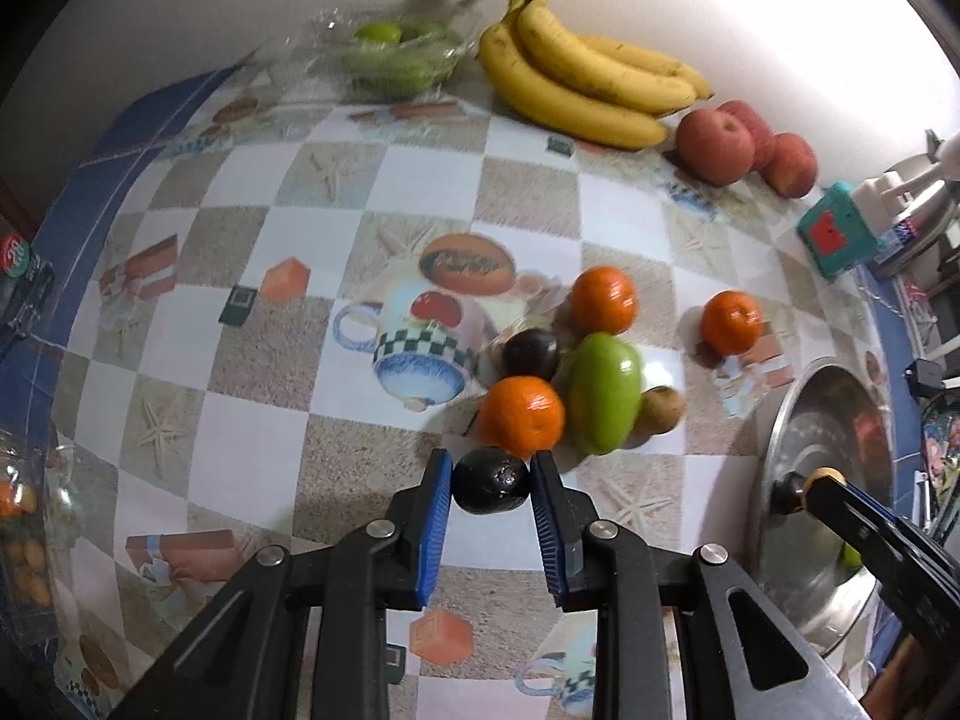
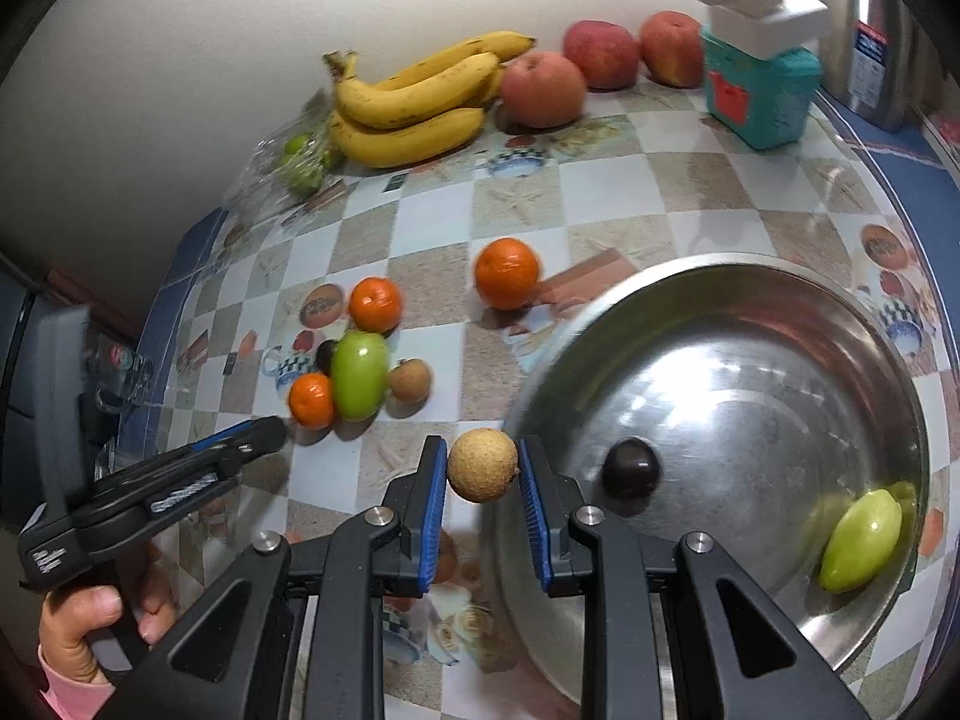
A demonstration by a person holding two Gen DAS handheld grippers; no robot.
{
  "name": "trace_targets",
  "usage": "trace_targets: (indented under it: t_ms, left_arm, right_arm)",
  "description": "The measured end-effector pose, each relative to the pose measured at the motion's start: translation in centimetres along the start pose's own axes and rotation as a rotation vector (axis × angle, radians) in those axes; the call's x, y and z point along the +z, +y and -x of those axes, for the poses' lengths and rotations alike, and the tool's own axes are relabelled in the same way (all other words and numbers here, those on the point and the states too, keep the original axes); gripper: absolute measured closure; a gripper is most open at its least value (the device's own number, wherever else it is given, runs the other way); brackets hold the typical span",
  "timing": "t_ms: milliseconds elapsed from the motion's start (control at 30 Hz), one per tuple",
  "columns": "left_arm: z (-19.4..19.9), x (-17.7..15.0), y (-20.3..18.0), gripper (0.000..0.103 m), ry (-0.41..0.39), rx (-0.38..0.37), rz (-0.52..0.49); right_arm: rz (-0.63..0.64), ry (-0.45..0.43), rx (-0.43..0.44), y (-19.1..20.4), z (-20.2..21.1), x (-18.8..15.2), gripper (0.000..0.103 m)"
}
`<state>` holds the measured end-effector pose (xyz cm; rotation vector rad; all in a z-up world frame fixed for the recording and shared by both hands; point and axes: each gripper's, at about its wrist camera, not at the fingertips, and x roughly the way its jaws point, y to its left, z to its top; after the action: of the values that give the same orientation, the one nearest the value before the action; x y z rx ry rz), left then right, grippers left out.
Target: Organize fruits
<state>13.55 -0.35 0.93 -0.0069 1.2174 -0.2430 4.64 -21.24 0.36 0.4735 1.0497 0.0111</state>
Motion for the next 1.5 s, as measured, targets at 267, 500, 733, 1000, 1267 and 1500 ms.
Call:
trace_targets:
  t_ms: [267, 500, 733, 1000, 1267, 1500]
  left_arm:
    - [1.8, -0.3, -4.4, 0.074, -0.033, -0.056, -0.087]
    - [3.0, -2.2, -11.2, 0.074, -0.026, -0.13, -0.243]
    - [1.7, -4.9, -17.3, 0.074, 0.023, -0.151, -0.383]
    - [-1.1, -6.4, -19.3, 0.074, 0.109, -0.162, -0.406]
    - [-2.1, -6.4, -19.6, 0.074, 0.123, -0.152, -0.414]
    - [-2.1, -6.5, -19.9, 0.072, 0.136, -0.162, -0.42]
  right_arm:
    - [-0.137, -0.02, -0.1, -5.6, 1.3, 0.6, 0.078]
    - [-0.237, -0.041, -0.15, -9.4, 2.8, 0.4, 0.078]
    - [-0.243, -0.032, -0.164, -10.7, 3.0, 0.3, 0.077]
    - [-0.246, 0.002, -0.167, -11.2, 2.2, -0.2, 0.077]
    - [-0.238, 0.008, -0.182, -11.1, 1.9, -0.1, 0.077]
    - [-0.231, 0.003, -0.201, -10.9, 2.0, 0.1, 0.074]
